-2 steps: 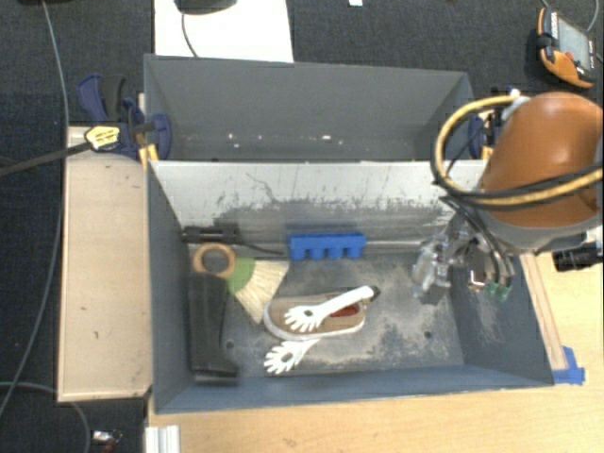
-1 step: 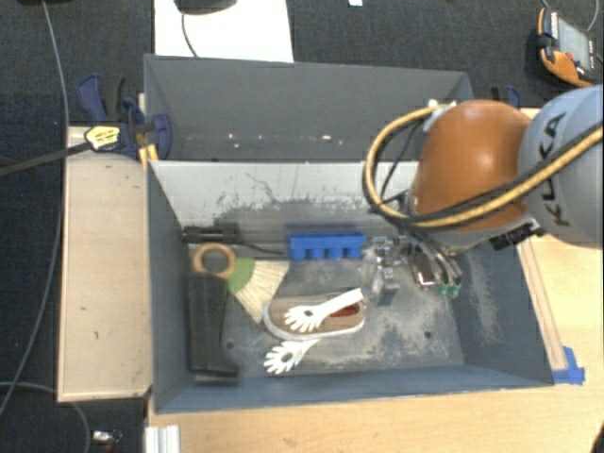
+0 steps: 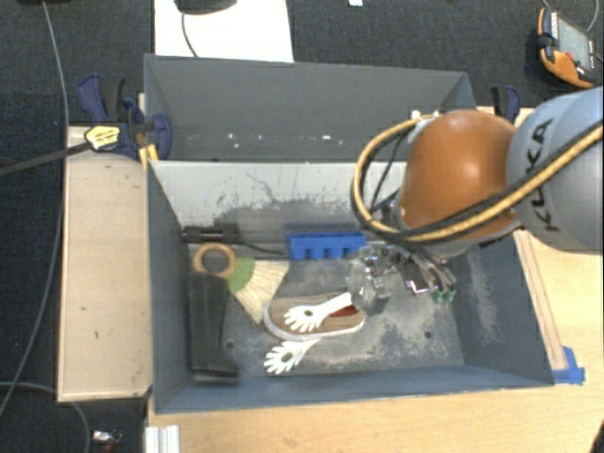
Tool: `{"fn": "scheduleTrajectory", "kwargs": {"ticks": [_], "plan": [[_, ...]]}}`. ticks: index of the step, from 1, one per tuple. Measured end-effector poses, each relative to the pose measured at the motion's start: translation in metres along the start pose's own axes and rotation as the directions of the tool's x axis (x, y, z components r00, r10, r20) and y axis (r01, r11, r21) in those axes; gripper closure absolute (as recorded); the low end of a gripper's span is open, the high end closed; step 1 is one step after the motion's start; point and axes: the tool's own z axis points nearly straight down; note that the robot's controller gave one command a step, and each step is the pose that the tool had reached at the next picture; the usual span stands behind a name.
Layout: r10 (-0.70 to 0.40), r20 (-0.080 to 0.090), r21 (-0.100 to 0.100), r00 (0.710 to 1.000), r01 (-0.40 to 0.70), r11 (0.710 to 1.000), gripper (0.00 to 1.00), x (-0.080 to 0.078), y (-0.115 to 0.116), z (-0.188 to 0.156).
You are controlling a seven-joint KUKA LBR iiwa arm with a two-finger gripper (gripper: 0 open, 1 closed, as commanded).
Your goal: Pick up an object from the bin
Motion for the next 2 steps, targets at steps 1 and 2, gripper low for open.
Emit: {"fn": "scheduleTrajectory", "kwargs": {"ticks": [1,2], "plan": [[0.051,0.003,0.002,0.999,-0.051,0.999,1.00,0.007,-0.004,0.014],[-0.088,0.005,0.003,0.996,0.088,0.996,1.00,0.017,0.008,0.000]]}}
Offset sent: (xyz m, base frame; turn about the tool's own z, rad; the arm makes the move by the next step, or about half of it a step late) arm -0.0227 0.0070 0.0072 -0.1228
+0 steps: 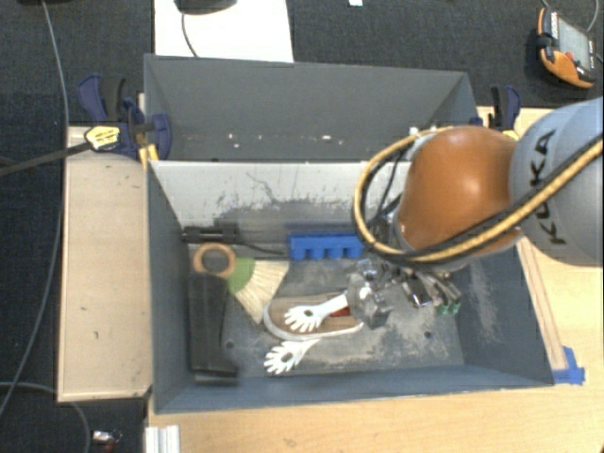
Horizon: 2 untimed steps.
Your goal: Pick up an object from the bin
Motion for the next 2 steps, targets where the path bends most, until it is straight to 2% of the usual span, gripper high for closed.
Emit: {"fn": "scheduleTrajectory", "kwargs": {"ticks": [1,2], "plan": [[-0.025,0.008,0.002,1.000,0.025,1.000,1.00,-0.004,0.010,0.008],[0.068,0.004,0.000,0.998,-0.068,0.998,1.00,-0.022,0.016,0.049]]}}
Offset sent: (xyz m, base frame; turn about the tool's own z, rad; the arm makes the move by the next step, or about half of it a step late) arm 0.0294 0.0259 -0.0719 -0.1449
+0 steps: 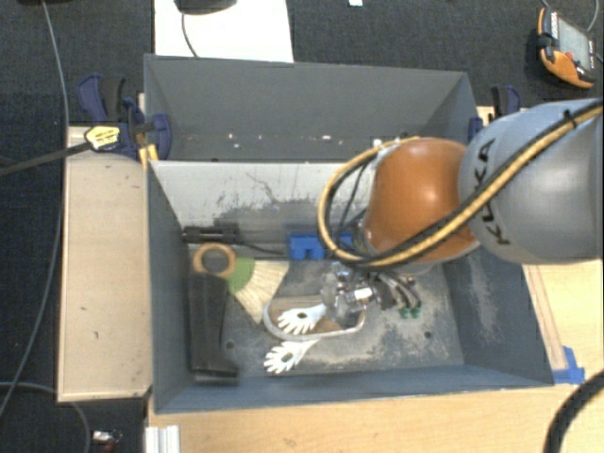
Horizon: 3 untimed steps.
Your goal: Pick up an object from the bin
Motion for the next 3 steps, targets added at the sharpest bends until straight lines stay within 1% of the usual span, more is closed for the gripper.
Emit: {"fn": "scheduleTrajectory", "kwargs": {"ticks": [1,2,3], "plan": [[0.038,-0.001,-0.002,0.999,-0.038,0.999,0.00,0.007,-0.003,-0.009],[0.191,-0.001,-0.002,0.982,-0.191,0.982,0.00,0.009,-0.004,-0.014],[-0.059,0.002,-0.002,0.998,0.059,0.998,0.00,-0.003,-0.024,-0.046]]}}
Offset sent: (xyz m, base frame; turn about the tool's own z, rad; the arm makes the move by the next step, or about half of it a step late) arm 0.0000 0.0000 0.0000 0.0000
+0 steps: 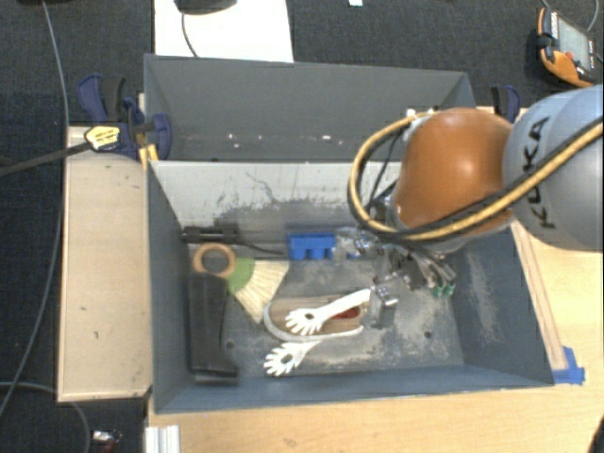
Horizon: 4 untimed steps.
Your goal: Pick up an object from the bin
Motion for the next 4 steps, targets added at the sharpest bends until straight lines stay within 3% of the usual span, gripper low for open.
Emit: {"fn": "scheduleTrajectory", "kwargs": {"ticks": [1,2,4], "plan": [[-0.031,-0.008,-0.003,0.999,0.031,1.000,0.00,0.031,0.015,0.060],[0.078,0.014,0.001,0.997,-0.078,0.997,1.00,0.016,0.024,0.050],[0.083,0.023,0.002,0.996,-0.083,0.997,1.00,0.011,0.025,0.069]]}}
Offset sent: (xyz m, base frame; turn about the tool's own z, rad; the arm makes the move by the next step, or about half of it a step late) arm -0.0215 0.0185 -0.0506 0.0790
